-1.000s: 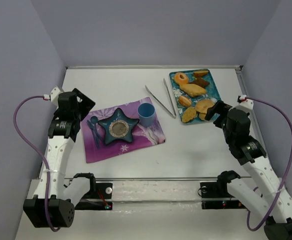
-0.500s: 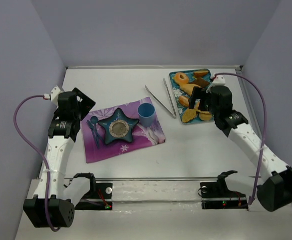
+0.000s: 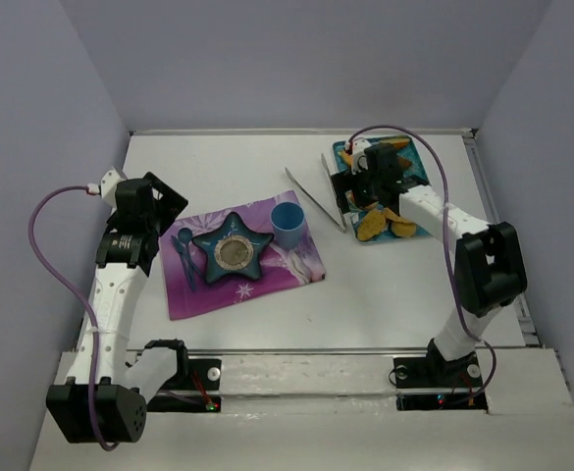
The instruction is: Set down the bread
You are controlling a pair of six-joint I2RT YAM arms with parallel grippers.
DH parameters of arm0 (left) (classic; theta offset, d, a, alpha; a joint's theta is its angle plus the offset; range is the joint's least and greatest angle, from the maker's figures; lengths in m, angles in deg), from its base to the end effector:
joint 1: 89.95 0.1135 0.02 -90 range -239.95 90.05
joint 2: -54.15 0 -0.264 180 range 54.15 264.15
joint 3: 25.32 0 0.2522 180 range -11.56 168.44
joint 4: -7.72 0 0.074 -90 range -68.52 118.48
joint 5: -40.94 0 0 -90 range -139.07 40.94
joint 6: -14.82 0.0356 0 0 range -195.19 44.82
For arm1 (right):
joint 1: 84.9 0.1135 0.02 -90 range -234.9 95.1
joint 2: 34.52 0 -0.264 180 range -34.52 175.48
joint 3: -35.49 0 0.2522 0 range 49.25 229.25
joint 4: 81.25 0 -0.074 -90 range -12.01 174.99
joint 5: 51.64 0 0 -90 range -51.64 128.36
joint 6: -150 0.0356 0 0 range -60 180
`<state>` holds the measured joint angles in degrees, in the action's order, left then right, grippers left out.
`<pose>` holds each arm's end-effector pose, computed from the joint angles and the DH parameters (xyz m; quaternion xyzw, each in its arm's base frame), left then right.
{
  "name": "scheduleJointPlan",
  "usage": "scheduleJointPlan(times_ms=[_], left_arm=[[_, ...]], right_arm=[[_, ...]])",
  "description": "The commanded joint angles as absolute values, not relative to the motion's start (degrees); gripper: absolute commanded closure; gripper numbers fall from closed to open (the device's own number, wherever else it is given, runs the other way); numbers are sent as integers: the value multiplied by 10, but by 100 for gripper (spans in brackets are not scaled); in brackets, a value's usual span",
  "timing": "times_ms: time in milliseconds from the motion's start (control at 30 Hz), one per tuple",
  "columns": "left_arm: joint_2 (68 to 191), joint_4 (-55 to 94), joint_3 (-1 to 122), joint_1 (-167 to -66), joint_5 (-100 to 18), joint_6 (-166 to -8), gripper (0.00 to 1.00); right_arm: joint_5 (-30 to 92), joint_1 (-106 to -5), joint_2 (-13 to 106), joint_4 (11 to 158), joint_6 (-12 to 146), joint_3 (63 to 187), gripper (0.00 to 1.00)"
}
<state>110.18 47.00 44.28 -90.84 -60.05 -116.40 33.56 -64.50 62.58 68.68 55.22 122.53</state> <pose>0.2159 0.0034 0.3444 -0.3384 0.7736 -0.1146 0.5234 0.3595 0.1369 0.2609 -0.2147 0.8804 0.0949 0.4122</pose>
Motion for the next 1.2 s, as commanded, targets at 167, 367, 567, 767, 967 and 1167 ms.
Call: scheduleJointPlan(times_ms=[167,367,567,767,967,1167], left_arm=[[1123,458,443,-905,-609,-1159,1],[1121,461,443,-905,-615,-1158,1],[1115,460,443,-905,-615,-1156,1],[1116,462,447,-905,-615,-1155,1],[1115,464,445,-905,-621,-1156,1],[1114,476,451,-905,-630,-1156,1]], right_arm=[[379,-592,754,642,468,1329,0],[412,-574,810,641,472,1370,0],[427,-574,854,639,485,1407,0],[442,-574,898,628,499,1449,0],[440,-574,942,619,518,1500,0],[420,-574,970,582,564,1536,0]])
